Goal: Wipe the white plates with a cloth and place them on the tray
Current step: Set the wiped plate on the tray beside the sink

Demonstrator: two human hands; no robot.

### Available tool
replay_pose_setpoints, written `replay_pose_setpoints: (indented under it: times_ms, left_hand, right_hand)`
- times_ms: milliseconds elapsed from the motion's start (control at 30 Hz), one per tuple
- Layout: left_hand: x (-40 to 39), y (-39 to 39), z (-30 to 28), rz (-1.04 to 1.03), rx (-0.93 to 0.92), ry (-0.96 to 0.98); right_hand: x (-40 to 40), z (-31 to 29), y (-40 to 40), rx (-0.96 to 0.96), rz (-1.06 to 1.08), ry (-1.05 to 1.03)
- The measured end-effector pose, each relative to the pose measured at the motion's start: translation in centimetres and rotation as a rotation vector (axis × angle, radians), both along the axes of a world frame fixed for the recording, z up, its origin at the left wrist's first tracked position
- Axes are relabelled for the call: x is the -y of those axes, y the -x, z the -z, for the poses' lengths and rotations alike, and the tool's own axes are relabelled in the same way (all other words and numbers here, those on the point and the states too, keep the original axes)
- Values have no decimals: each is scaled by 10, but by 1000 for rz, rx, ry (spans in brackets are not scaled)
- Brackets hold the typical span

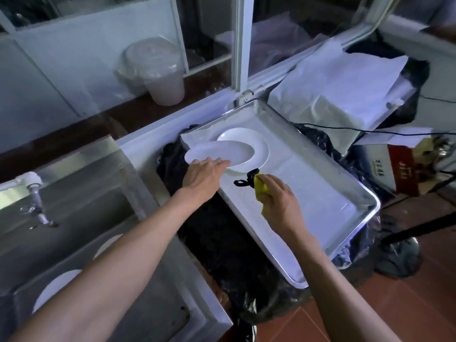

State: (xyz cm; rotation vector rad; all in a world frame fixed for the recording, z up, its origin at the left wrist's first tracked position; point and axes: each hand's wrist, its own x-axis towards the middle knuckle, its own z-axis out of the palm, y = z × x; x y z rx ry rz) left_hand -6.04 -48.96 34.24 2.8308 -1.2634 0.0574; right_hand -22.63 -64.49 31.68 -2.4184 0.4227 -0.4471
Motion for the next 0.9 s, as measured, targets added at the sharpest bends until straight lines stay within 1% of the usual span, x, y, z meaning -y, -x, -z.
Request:
replay_pose_setpoints:
  times_ms: [133, 333, 533, 700, 900]
  left_hand:
    - [46, -10, 17, 31, 44, -103]
    - [88, -25, 40, -45, 9, -216]
    - [103, -32, 61, -41, 31, -283]
    - [107, -29, 82, -45, 0, -360]
    - [105, -33, 100, -30, -39, -333]
  right_hand:
    - [29, 11, -6, -25, 16, -21]
    - [57, 24, -15, -46, 50, -105]
    - [71, 31, -20, -78, 60, -143]
    - [80, 38, -23, -93, 46, -149]
    - [80, 48, -23, -110, 39, -158]
